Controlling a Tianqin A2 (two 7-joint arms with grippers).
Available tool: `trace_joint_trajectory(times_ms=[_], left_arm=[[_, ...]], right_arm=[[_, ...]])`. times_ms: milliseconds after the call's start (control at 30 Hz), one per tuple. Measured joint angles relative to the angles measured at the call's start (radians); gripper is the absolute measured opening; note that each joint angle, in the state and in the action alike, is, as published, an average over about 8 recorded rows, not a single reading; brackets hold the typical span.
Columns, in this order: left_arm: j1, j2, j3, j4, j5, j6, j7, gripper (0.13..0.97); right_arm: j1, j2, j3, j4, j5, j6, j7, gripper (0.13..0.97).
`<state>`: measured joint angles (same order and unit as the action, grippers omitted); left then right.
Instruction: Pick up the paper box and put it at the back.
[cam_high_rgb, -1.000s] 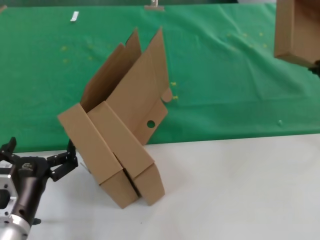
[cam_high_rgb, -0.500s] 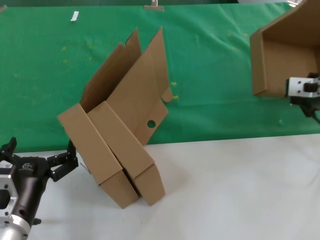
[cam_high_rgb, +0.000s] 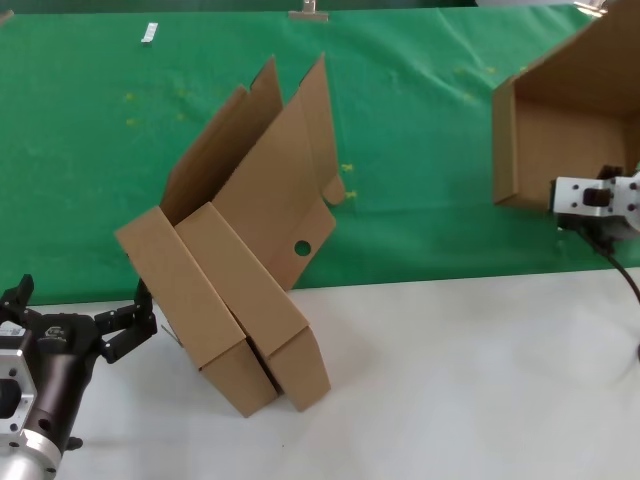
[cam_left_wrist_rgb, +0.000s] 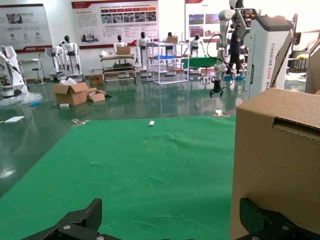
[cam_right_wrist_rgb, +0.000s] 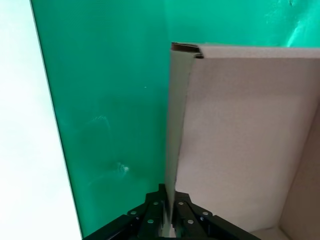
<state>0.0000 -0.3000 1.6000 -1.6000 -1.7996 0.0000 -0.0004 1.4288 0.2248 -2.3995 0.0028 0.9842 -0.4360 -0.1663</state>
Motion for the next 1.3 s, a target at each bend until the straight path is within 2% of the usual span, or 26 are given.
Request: trace_joint_trajectory(times_ms=[167,433,567,867,1033,1133,1167,1300], left_arm=[[0.000,0.000,0.000,0.000,0.000,0.000,0.000,0.966],[0.000,0.000,0.000,0.000,0.000,0.000,0.000,0.966],[0.000,0.000,0.000,0.000,0.000,0.000,0.000,0.966],[0.000,0.000,0.000,0.000,0.000,0.000,0.000,0.966],[0.000,0.000,0.000,0.000,0.000,0.000,0.000,0.966],[0.000,0.000,0.000,0.000,0.000,0.000,0.000,0.966],[0.000,0.000,0.000,0.000,0.000,0.000,0.000,0.966],[0.000,0.000,0.000,0.000,0.000,0.000,0.000,0.966]], right_arm=[[-0.003,-0.003,-0.006,0.000,-0.004,0.008,0.014,0.172],[-0.010,-0.006,0.005,0.000,0.011,0.002,0.026,0.256],[-0.017,-0.012,0.027,0.001,0.033,-0.004,0.027,0.256],[-0.012,-0.001,0.086,0.003,0.094,-0.042,-0.033,0.403],[0.001,0.044,0.119,0.030,0.130,-0.134,-0.068,0.535],[-0.005,0.096,0.143,0.102,0.153,-0.221,-0.048,0.614],[-0.012,0.118,0.152,0.139,0.162,-0.251,-0.034,0.614],[-0.069,0.216,0.206,0.313,0.214,-0.346,0.040,0.705]])
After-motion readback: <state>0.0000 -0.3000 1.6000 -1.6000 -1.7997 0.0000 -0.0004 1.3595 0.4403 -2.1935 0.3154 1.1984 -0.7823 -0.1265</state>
